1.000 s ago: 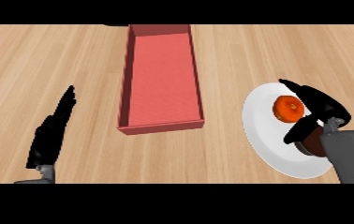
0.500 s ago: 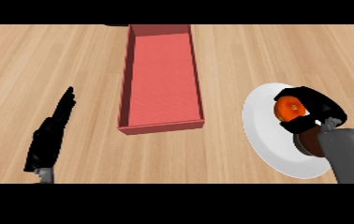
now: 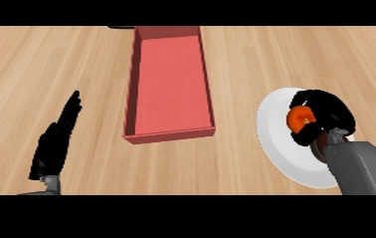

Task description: Pick the squash from the plate and place it in the cardboard box

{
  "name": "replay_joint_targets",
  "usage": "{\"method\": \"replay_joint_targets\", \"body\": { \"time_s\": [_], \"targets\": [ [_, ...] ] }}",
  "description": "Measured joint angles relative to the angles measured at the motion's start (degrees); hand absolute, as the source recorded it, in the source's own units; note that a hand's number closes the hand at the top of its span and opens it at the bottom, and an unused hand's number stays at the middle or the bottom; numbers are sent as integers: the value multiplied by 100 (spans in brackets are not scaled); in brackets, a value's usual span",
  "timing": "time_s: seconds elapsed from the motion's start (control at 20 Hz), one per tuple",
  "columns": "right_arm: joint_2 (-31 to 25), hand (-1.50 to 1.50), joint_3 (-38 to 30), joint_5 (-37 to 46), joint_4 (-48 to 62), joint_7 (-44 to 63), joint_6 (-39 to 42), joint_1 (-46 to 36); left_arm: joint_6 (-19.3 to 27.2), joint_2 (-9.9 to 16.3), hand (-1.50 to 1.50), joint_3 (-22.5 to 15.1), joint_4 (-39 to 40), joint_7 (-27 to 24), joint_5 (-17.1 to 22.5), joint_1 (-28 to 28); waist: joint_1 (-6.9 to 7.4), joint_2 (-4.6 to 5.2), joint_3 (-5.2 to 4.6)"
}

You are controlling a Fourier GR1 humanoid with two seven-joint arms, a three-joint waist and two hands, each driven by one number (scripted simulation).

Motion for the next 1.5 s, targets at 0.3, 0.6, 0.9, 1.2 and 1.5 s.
{"method": "replay_joint_targets", "body": {
  "time_s": [0.3, 0.6, 0.9, 1.2, 1.5],
  "targets": [
    [1051, 150, 715, 1186, -1204, 2253, -557, 732, -5, 42, 0, 104, 4, 36, 53, 63, -142, -79, -27],
    [1729, 150, 1956, 2551, -2716, 3949, -350, 1349, -26, 37, 0, 95, 104, -66, 28, 34, -101, -49, -13],
    [1901, 150, 2848, 3023, -3980, 4385, -319, 1180, -112, 59, 0, 103, 182, -95, 46, -82, 2, -14, -1],
    [1952, 150, 3236, 2897, -4400, 4455, -629, 186, -113, 44, 0, 73, 97, -33, 3, -134, 91, 7, 3],
    [1952, 150, 3221, 2300, -3851, 4672, -861, -1349, -115, -18, 0, 41, 202, -157, -37, -131, 144, 21, 1]
  ]
}}
